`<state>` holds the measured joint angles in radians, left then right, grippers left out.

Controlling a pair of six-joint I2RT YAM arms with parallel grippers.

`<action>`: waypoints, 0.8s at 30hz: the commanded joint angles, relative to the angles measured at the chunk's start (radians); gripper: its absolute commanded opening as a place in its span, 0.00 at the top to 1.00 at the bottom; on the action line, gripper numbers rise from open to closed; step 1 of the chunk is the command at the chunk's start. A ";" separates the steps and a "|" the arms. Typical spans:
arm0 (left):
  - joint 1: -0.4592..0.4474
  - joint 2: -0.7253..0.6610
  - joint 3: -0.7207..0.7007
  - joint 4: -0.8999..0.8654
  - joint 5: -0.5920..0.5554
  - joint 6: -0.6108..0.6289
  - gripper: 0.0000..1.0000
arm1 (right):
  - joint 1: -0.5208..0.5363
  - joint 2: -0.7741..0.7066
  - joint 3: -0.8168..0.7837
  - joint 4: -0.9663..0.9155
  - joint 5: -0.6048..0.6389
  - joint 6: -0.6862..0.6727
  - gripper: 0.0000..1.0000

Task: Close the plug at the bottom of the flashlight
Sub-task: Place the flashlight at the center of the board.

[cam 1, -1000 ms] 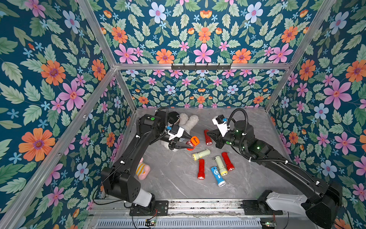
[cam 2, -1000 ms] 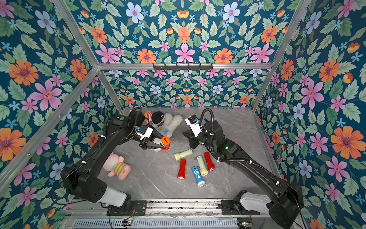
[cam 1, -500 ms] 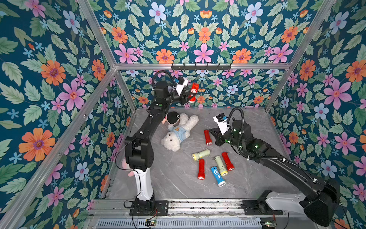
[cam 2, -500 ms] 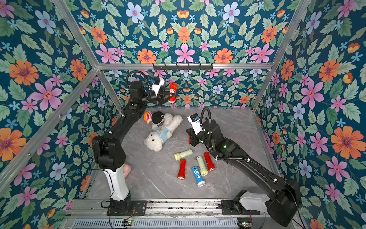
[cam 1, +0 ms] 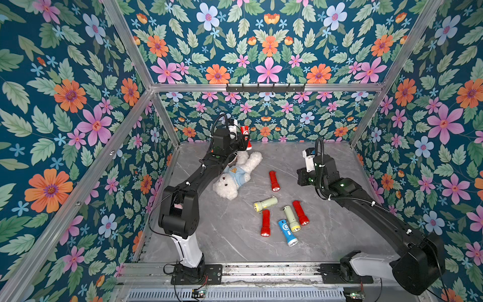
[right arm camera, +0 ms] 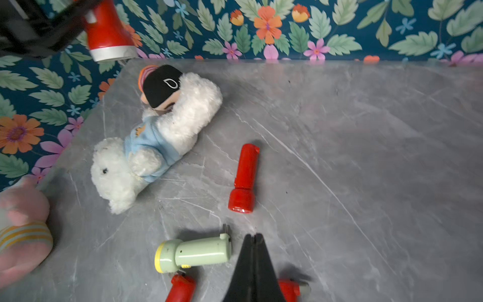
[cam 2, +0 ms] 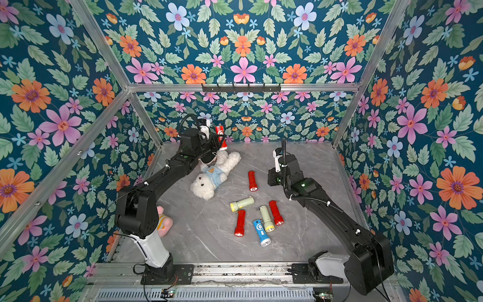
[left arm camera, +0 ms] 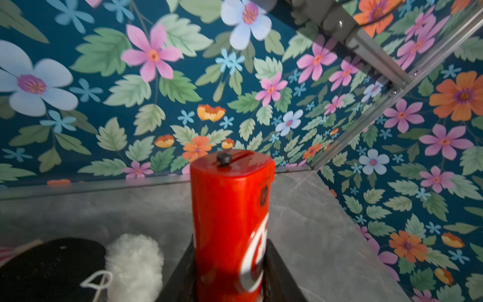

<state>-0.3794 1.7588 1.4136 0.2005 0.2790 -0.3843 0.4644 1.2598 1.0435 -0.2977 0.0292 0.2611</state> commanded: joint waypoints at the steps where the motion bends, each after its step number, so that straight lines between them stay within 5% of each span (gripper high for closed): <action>1: -0.071 -0.055 -0.012 -0.079 -0.179 0.056 1.00 | -0.007 -0.020 -0.030 -0.033 0.066 0.038 1.00; 9: -0.222 -0.057 -0.019 -0.171 -0.247 -0.103 1.00 | -0.041 -0.095 -0.125 -0.083 0.012 0.068 0.99; 15: -0.332 0.064 0.075 -0.206 -0.241 -0.163 1.00 | -0.209 -0.194 -0.279 -0.062 -0.187 0.124 0.98; 24: -0.447 0.290 0.271 -0.301 -0.271 -0.271 1.00 | -0.225 -0.293 -0.436 -0.003 -0.175 0.116 0.96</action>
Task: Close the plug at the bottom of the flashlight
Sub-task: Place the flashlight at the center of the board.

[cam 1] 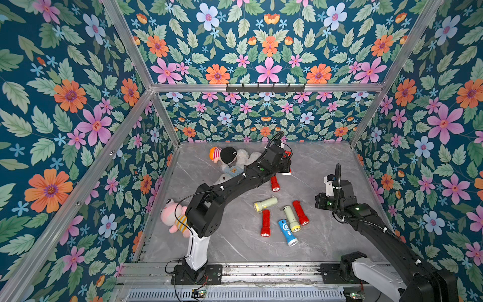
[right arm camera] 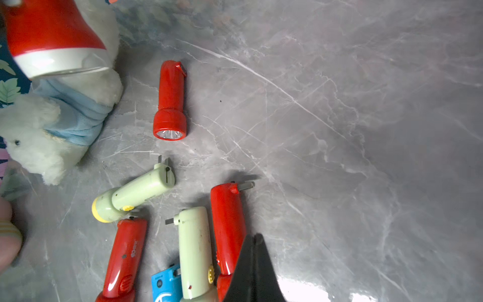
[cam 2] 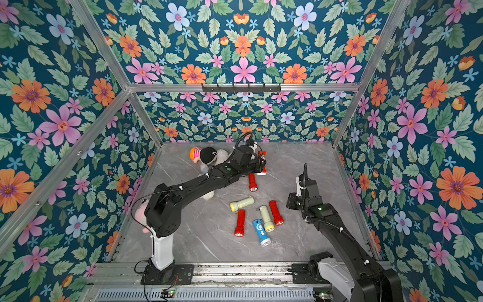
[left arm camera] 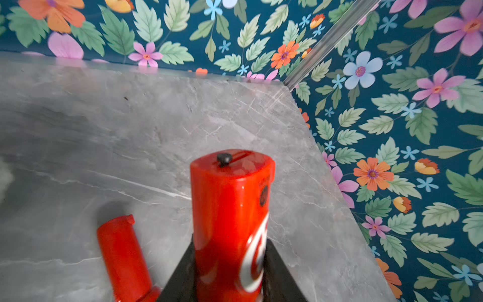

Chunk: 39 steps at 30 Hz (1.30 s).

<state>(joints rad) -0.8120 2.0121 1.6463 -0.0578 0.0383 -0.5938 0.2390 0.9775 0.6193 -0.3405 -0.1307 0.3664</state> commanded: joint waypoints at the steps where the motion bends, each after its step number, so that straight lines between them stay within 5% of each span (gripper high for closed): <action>1: -0.019 0.061 0.059 -0.057 -0.036 -0.075 1.00 | 0.000 -0.011 -0.015 0.041 -0.012 0.009 0.96; 18: -0.033 0.221 0.091 -0.028 -0.026 -0.178 1.00 | 0.000 -0.026 -0.060 0.092 -0.064 0.030 0.96; 37: -0.033 0.238 0.029 -0.079 -0.023 -0.205 1.00 | 0.000 -0.067 -0.084 0.116 -0.078 0.023 0.91; 39: -0.034 0.240 0.029 -0.087 -0.031 -0.207 0.94 | 0.000 -0.063 -0.083 0.118 -0.082 0.026 0.91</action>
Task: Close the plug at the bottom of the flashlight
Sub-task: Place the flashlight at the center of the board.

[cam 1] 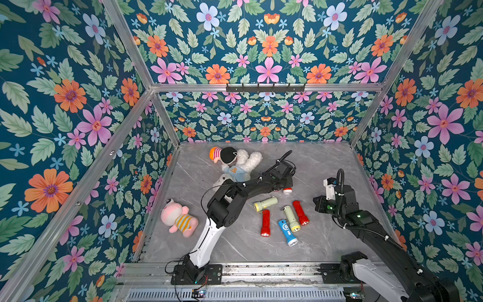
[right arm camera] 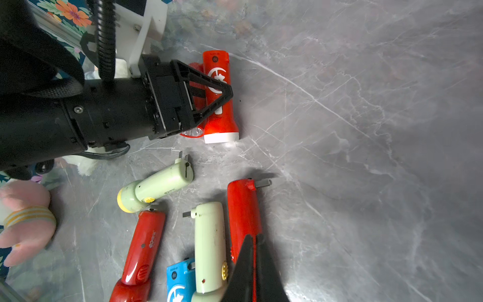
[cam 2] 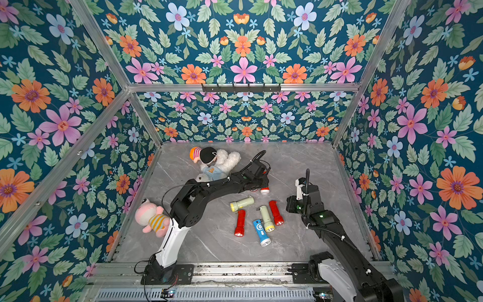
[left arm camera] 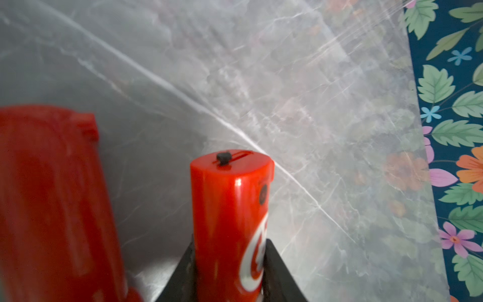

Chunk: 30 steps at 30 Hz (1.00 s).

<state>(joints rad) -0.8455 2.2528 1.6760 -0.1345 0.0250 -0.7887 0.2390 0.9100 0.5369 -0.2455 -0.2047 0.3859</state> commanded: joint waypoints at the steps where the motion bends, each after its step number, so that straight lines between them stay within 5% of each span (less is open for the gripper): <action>1: 0.002 0.000 -0.001 -0.013 -0.018 -0.012 0.89 | 0.000 0.006 -0.002 0.024 -0.010 0.007 0.91; 10: 0.017 0.016 0.013 -0.008 -0.018 -0.014 0.80 | 0.000 -0.001 -0.008 0.031 -0.012 0.007 0.91; 16: 0.036 0.027 0.024 0.002 0.002 -0.024 0.66 | 0.000 -0.008 -0.012 0.034 -0.007 0.007 0.91; 30: 0.060 0.074 0.051 -0.005 0.064 -0.045 0.57 | 0.000 -0.013 -0.020 0.044 0.005 0.007 0.91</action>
<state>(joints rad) -0.7898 2.3188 1.7229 -0.1257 0.0784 -0.8165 0.2394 0.9020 0.5171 -0.2245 -0.2066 0.3862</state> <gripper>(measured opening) 0.426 0.094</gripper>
